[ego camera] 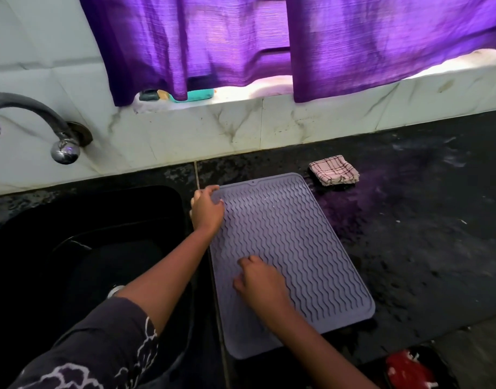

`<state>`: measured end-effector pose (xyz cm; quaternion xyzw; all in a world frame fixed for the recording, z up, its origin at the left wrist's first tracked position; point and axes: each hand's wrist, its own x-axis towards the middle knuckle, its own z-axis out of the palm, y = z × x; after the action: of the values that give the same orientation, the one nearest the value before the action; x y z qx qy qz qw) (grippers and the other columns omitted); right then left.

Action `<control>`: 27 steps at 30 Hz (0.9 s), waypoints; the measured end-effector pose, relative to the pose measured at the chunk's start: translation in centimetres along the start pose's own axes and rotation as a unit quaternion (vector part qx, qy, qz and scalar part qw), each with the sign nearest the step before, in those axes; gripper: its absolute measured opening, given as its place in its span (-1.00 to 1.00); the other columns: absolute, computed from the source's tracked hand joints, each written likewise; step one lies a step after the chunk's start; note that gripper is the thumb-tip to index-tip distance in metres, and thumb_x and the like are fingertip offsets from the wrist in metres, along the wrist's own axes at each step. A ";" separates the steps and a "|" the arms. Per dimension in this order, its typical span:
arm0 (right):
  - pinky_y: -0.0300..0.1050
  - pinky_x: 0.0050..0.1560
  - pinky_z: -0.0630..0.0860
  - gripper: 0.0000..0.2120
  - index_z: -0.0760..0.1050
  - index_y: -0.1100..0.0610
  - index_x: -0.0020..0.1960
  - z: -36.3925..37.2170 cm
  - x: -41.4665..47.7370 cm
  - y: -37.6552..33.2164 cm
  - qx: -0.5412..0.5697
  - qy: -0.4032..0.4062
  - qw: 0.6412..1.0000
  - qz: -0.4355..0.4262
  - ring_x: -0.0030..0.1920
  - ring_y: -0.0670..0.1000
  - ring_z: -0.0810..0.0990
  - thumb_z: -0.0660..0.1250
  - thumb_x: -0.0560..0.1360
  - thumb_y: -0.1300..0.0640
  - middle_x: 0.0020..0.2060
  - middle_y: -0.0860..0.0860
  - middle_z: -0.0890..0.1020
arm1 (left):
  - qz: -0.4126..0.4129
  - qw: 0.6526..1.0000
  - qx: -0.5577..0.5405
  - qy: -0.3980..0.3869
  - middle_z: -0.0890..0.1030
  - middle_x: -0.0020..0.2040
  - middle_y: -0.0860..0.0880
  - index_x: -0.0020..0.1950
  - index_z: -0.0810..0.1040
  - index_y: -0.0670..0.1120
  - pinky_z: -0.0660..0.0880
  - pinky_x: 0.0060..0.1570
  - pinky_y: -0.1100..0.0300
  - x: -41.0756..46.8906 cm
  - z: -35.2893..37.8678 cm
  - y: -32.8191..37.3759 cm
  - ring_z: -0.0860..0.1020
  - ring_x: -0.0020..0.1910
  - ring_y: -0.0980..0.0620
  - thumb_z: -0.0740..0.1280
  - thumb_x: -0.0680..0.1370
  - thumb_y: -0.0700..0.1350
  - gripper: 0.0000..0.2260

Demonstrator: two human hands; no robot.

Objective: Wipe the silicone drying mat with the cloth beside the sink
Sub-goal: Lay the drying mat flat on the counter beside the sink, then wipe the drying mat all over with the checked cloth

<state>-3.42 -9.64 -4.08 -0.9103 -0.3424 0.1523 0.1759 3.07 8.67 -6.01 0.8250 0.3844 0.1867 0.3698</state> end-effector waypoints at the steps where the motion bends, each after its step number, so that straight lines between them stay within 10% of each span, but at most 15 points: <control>1: -0.04 0.02 0.46 -0.67 0.42 0.12 0.25 -0.4 0.1 1.1 0.005 0.006 1.000 0.007 0.06 0.10 0.55 0.17 0.54 0.03 0.14 0.06 0.51 | 0.016 1.000 0.009 -0.011 0.44 0.26 -0.11 0.26 0.50 -0.02 0.34 0.29 -0.04 -0.8 0.4 0.3 0.40 0.27 -0.11 0.30 0.52 -0.15 -0.70; 13: 0.02 0.17 0.39 -0.59 0.42 0.14 0.30 -13.5 13.9 21.6 -0.072 0.099 0.992 0.002 0.24 0.16 0.41 0.27 0.44 0.21 0.22 0.14 0.47 | 0.130 0.972 0.177 -0.086 0.42 0.35 -0.09 0.34 0.44 0.00 0.06 0.43 -0.07 -0.7 9.9 5.8 0.31 0.36 -0.13 0.25 0.54 0.00 -0.64; 22: 0.20 0.45 -0.11 -0.18 -0.10 -0.04 0.53 -17.4 25.6 29.1 -0.227 -0.221 0.942 -0.111 0.51 0.14 -0.14 0.33 0.46 -0.07 0.53 0.04 -0.15 | 0.108 0.947 0.290 -0.088 0.14 0.54 -0.05 0.51 0.18 0.05 -0.08 0.47 -0.14 1.0 13.9 6.3 0.07 0.52 -0.09 0.04 0.61 0.15 -0.52; 27: 0.17 0.43 0.08 -0.30 -0.03 -0.04 0.53 -15.2 24.7 29.9 -0.258 -0.090 0.951 -0.144 0.50 0.14 0.09 0.25 0.51 0.00 0.53 0.05 0.04 | 0.117 0.948 0.290 -0.064 0.19 0.53 -0.04 0.50 0.22 0.05 -0.03 0.46 -0.14 1.1 14.2 5.9 0.10 0.51 -0.08 0.07 0.60 0.16 -0.52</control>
<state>37.40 -17.25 -7.12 -0.8480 -0.5121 0.1134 -0.0763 15.15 0.33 -10.88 0.9458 0.2988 0.0562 0.1140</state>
